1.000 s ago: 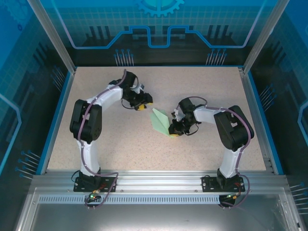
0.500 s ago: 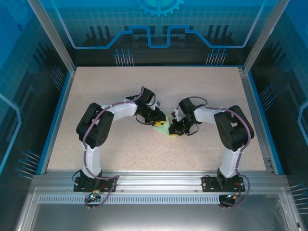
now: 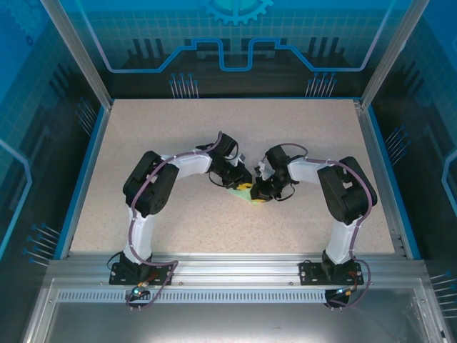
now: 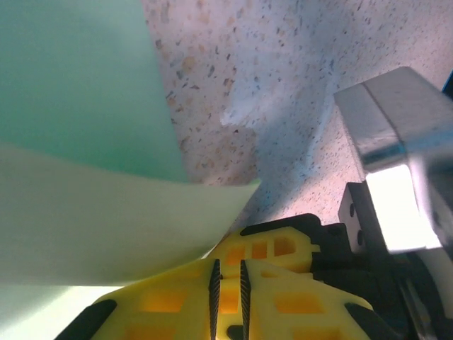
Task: Fold a paper plane with a square sheet of paper (fold left side to right side)
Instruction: Fourth fold the wing at the center of the table.
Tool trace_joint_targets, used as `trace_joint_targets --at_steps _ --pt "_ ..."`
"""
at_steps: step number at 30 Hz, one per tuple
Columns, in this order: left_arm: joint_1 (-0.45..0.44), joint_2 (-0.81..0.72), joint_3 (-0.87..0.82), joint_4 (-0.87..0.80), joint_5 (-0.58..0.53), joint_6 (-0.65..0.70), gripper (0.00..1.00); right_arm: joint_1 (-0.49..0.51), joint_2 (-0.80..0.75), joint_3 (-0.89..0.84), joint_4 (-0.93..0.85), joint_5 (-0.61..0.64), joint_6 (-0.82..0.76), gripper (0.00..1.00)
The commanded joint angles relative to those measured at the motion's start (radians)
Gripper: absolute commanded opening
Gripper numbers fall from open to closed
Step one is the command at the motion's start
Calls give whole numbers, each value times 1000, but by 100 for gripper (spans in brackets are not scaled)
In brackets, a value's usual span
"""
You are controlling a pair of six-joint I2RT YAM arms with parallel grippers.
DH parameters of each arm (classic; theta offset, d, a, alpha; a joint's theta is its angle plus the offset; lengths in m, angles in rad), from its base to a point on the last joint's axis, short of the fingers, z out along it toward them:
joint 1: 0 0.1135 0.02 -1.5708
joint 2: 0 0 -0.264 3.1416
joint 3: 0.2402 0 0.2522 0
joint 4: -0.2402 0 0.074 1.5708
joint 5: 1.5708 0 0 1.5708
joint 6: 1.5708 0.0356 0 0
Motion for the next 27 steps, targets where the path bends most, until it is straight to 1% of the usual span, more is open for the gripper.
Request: trace_joint_targets --at_steps 1,11,19,24,27 --pt "-4 24 18 -21 30 -22 19 -6 68 -52 -82 112 0 8" --pt "-12 53 -10 -26 55 -22 18 -6 76 -50 -85 115 1 8" --pt "-11 99 3 -70 4 2 18 -7 81 -48 -111 144 8 9" --pt "-9 116 16 -129 -55 37 18 -6 80 -49 -124 165 11 8" --pt "8 120 11 -132 -73 44 18 -6 84 -50 -132 175 11 8"
